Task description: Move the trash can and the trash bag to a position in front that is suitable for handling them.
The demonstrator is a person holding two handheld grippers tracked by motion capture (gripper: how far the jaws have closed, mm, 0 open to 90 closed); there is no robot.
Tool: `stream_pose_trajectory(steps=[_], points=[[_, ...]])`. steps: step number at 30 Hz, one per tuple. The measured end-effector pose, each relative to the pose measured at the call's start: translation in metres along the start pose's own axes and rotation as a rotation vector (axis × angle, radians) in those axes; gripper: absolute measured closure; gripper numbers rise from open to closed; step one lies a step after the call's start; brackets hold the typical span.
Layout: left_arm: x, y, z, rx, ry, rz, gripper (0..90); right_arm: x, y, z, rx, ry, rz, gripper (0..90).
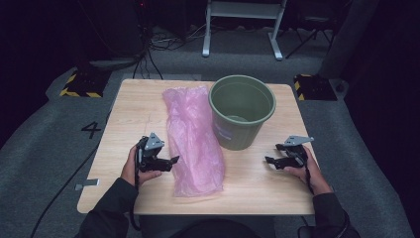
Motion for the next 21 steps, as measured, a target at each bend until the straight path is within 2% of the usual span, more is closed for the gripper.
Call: stream_pose_trajectory(steps=[1, 3, 5, 6, 7, 9, 12, 14, 16, 18, 21], points=[[0.0, 0.0, 0.0, 0.0, 0.0, 0.0, 20.1, 0.0, 0.0, 0.0, 0.0, 0.0, 0.0, 22.4], [-0.004, -0.015, 0.007, -0.007, 0.021, 0.029, 23.0, 0.0, 0.0, 0.0, 0.0, 0.0, 0.0, 22.4], [-0.006, -0.024, 0.006, -0.044, 0.002, 0.03, 30.8, 0.0, 0.0, 0.0, 0.0, 0.0, 0.0, 22.4], [-0.006, -0.024, 0.006, -0.044, 0.002, 0.03, 32.9, 0.0, 0.0, 0.0, 0.0, 0.0, 0.0, 22.4], [-0.007, -0.028, 0.006, -0.064, -0.019, 0.045, 32.9, 0.0, 0.0, 0.0, 0.0, 0.0, 0.0, 22.4], [-0.009, -0.035, 0.006, -0.046, -0.01, 0.057, 33.5, 0.0, 0.0, 0.0, -0.001, 0.001, 0.0, 22.4], [-0.012, -0.044, 0.006, -0.097, -0.013, 0.084, 39.5, 0.0, 0.0, 0.0, -0.002, 0.001, 0.0, 22.4], [-0.012, -0.05, 0.005, -0.082, -0.005, 0.092, 42.5, 0.0, 0.0, 0.0, -0.002, 0.002, 0.0, 22.5], [-0.011, -0.054, 0.004, -0.081, -0.015, 0.101, 44.0, 0.0, 0.0, 0.0, -0.003, 0.002, 0.0, 22.5], [-0.009, -0.057, 0.002, -0.062, -0.03, 0.122, 49.1, 0.0, 0.0, 0.0, -0.003, 0.002, 0.0, 22.5], [-0.006, -0.057, -0.001, -0.038, -0.045, 0.125, 57.5, 0.0, 0.0, 0.0, -0.004, 0.004, 0.0, 22.5]])
Point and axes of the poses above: each handheld gripper's, and its own axes: y roughly backward along the jaws, x roughly out of its underside, z roughly to its left, the point moved 2 cm from there along -y, roughly forward along the jaws, and after that the axes turned 10 degrees about -x, right-handed, at the moved point
